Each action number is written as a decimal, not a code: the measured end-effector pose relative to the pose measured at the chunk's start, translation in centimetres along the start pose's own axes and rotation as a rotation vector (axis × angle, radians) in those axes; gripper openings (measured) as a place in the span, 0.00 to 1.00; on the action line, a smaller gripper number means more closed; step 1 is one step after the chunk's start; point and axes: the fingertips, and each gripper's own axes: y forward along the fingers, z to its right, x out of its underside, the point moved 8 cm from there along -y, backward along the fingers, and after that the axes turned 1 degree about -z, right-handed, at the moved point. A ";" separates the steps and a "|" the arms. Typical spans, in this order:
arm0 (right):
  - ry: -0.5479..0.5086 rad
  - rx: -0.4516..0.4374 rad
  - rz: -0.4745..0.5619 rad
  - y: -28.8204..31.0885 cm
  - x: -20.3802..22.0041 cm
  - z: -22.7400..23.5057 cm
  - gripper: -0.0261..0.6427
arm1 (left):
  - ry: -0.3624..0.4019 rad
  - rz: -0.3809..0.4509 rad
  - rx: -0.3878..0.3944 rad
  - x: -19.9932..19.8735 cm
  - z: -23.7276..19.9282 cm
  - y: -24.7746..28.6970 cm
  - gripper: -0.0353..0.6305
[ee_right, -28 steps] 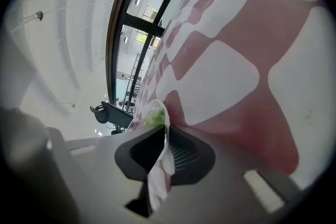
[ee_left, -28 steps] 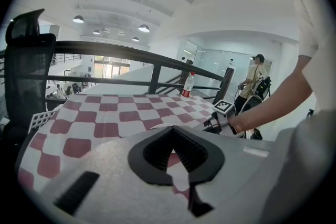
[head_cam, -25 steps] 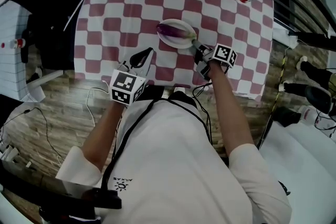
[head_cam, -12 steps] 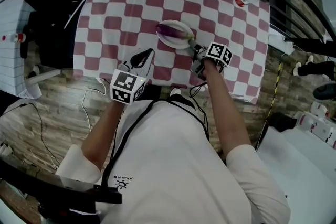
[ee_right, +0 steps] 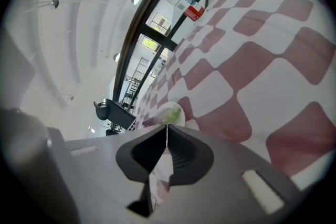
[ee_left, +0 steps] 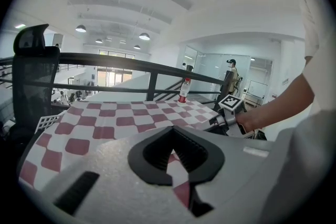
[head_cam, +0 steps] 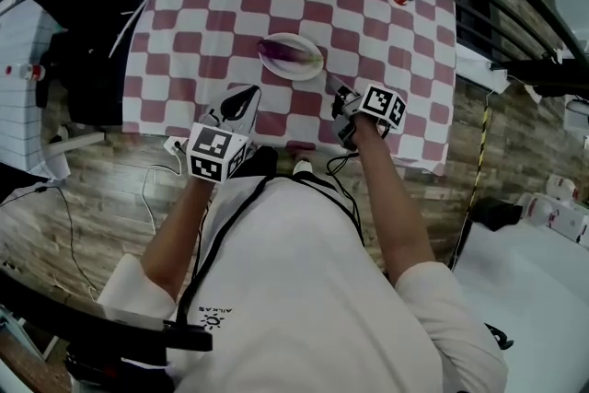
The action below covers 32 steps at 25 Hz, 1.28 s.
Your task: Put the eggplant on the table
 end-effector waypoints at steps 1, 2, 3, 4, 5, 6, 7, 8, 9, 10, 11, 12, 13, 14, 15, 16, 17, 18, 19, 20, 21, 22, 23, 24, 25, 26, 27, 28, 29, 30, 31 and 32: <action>-0.010 -0.020 0.005 -0.8 0.1 -0.4 0.05 | 0.003 0.006 0.000 -0.3 0.6 0.1 0.06; -0.019 -0.042 0.008 -1.6 0.3 -0.7 0.05 | 0.006 0.012 0.001 -0.5 1.3 0.2 0.06; -0.030 -0.064 0.010 -2.4 0.5 -1.0 0.05 | 0.011 0.017 0.003 -0.7 2.0 0.2 0.06; -0.043 -0.087 0.012 -3.2 0.7 -1.4 0.05 | 0.016 0.022 0.005 -0.9 2.8 0.2 0.06; -0.057 -0.109 0.016 -4.0 1.0 -1.7 0.05 | 0.021 0.028 0.007 -1.0 3.6 0.2 0.06; -0.070 -0.131 0.021 -4.8 1.2 -2.0 0.05 | 0.027 0.033 0.008 -1.0 4.4 0.2 0.06; -0.083 -0.151 0.027 -5.7 1.5 -2.4 0.05 | 0.031 0.036 0.008 -1.1 5.3 0.2 0.06; -0.097 -0.170 0.036 -6.6 1.7 -2.7 0.05 | 0.035 0.039 0.007 -1.1 6.1 0.1 0.06; -0.113 -0.188 0.045 -7.6 1.8 -3.0 0.05 | 0.038 0.041 0.005 -1.1 7.0 0.1 0.06; -0.128 -0.204 0.054 -8.6 2.0 -3.2 0.05 | 0.040 0.044 0.003 -1.1 7.8 0.0 0.06; -0.140 -0.219 0.064 -9.7 2.1 -3.5 0.05 | 0.042 0.047 -0.001 -1.1 8.7 -0.1 0.06; -0.150 -0.234 0.074 -10.7 2.3 -3.6 0.05 | 0.044 0.051 -0.004 -1.1 9.5 -0.3 0.06; -0.157 -0.248 0.085 -11.8 2.4 -3.7 0.05 | 0.046 0.054 -0.008 -1.0 10.4 -0.5 0.06; -0.163 -0.261 0.096 -12.9 2.5 -3.8 0.05 | 0.047 0.057 -0.013 -1.0 11.2 -0.7 0.06; -0.169 -0.271 0.105 -14.0 2.6 -3.8 0.05 | 0.048 0.058 -0.017 -0.9 12.1 -0.9 0.06; -0.176 -0.280 0.113 -15.1 2.7 -3.8 0.05 | 0.048 0.058 -0.022 -0.9 12.9 -1.1 0.06; -0.184 -0.288 0.120 -16.1 2.8 -3.8 0.05 | 0.048 0.058 -0.026 -0.9 13.7 -1.4 0.06; -0.195 -0.296 0.128 -17.1 2.8 -3.8 0.05 | 0.049 0.059 -0.031 -0.9 14.5 -1.6 0.06; -0.208 -0.304 0.136 -18.0 2.8 -3.9 0.05 | 0.049 0.062 -0.035 -0.9 15.2 -1.8 0.06; -0.225 -0.310 0.143 -19.0 2.8 -4.1 0.05 | 0.049 0.065 -0.040 -0.9 15.9 -2.1 0.06; -0.246 -0.317 0.148 -19.8 2.9 -4.2 0.05 | 0.049 0.068 -0.044 -0.9 16.6 -2.3 0.06; -0.269 -0.324 0.153 -20.7 2.9 -4.4 0.05 | 0.048 0.071 -0.049 -0.8 17.3 -2.6 0.06; -0.293 -0.330 0.157 -21.5 3.0 -4.5 0.05 | 0.045 0.075 -0.053 -0.8 18.1 -2.8 0.06; -0.313 -0.335 0.161 -22.4 3.1 -4.6 0.05 | 0.042 0.078 -0.056 -0.7 18.7 -3.1 0.06; -0.330 -0.340 0.166 -23.2 3.3 -4.8 0.05 | 0.040 0.080 -0.060 -0.6 19.3 -3.3 0.06; -0.345 -0.344 0.171 -24.0 3.4 -4.9 0.05 | 0.037 0.080 -0.064 -0.4 19.9 -3.5 0.06; -0.360 -0.347 0.176 -24.7 3.6 -5.1 0.05 | 0.034 0.082 -0.068 -0.3 20.4 -3.8 0.06; -0.376 -0.351 0.179 -25.4 3.8 -5.2 0.05 | 0.031 0.083 -0.074 -0.2 20.8 -4.0 0.06; -0.395 -0.353 0.178 -26.0 3.9 -5.3 0.05 | 0.028 0.086 -0.080 0.0 21.2 -4.1 0.06; -0.416 -0.353 0.175 -26.5 4.1 -5.3 0.05 | 0.025 0.089 -0.085 0.1 21.5 -4.3 0.06; -0.436 -0.354 0.170 -26.8 4.1 -5.4 0.05 | 0.023 0.093 -0.091 0.2 21.7 -4.5 0.06; -0.453 -0.355 0.167 -27.1 4.2 -5.5 0.05 | 0.023 0.095 -0.095 0.3 21.8 -4.7 0.06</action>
